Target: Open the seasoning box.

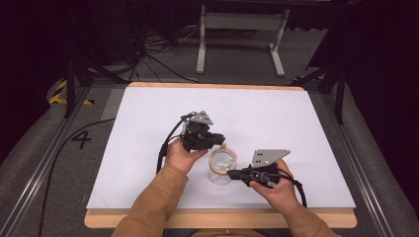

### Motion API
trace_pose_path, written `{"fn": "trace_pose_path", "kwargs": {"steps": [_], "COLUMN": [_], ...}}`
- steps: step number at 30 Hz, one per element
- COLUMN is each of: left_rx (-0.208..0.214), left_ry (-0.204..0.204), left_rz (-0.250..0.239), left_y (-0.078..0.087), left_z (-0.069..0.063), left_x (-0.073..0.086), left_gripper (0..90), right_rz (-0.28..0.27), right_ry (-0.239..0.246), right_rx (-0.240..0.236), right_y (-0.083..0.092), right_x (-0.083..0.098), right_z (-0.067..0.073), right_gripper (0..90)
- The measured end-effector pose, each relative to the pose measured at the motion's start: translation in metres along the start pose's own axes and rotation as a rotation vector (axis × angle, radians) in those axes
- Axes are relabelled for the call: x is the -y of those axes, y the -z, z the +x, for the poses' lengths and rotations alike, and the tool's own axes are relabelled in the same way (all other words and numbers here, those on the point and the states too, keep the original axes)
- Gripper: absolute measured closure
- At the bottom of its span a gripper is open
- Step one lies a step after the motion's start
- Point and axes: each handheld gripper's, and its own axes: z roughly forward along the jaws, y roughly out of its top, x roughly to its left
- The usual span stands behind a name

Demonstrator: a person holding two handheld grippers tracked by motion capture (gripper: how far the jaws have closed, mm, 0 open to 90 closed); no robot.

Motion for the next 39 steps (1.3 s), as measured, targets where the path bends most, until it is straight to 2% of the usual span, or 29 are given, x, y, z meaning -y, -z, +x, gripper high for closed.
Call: {"fn": "trace_pose_path", "kwargs": {"steps": [10, 13, 15, 24, 30, 34, 37, 39], "left_rx": [-0.022, -0.031, -0.038, -0.084, -0.099, -0.107, -0.109, -0.118], "left_ry": [0.032, 0.041, 0.052, 0.085, 0.098, 0.099, 0.123, 0.124], "left_rz": [-0.074, -0.074, -0.091, -0.093, -0.091, -0.083, -0.089, -0.083], "left_y": [0.034, 0.041, 0.048, 0.070, 0.082, 0.089, 0.094, 0.097], "left_z": [-0.002, -0.002, -0.002, -0.003, -0.005, -0.004, -0.005, -0.005], "left_x": [0.005, 0.007, 0.011, 0.025, 0.036, 0.041, 0.047, 0.049], "left_gripper": [75.1, 74.6, 74.6, 74.3, 73.6, 72.8, 72.2, 71.8], "right_rz": [-0.030, -0.035, -0.045, -0.089, -0.121, -0.125, -0.127, -0.129], "right_ry": [0.020, 0.029, 0.031, 0.045, 0.047, 0.055, 0.057, 0.052], "right_rx": [-0.008, -0.008, -0.011, -0.009, -0.004, 0.008, 0.017, 0.017], "right_y": [0.001, 0.001, 0.002, 0.007, 0.010, 0.010, 0.009, 0.006], "right_x": [-0.007, -0.009, -0.012, -0.024, -0.032, -0.035, -0.037, -0.037], "right_z": [-0.003, -0.004, -0.005, -0.014, -0.022, -0.027, -0.032, -0.036], "right_gripper": [90.0, 90.0, 90.0, 90.0, 90.0, 90.0, 90.0, 90.0]}}
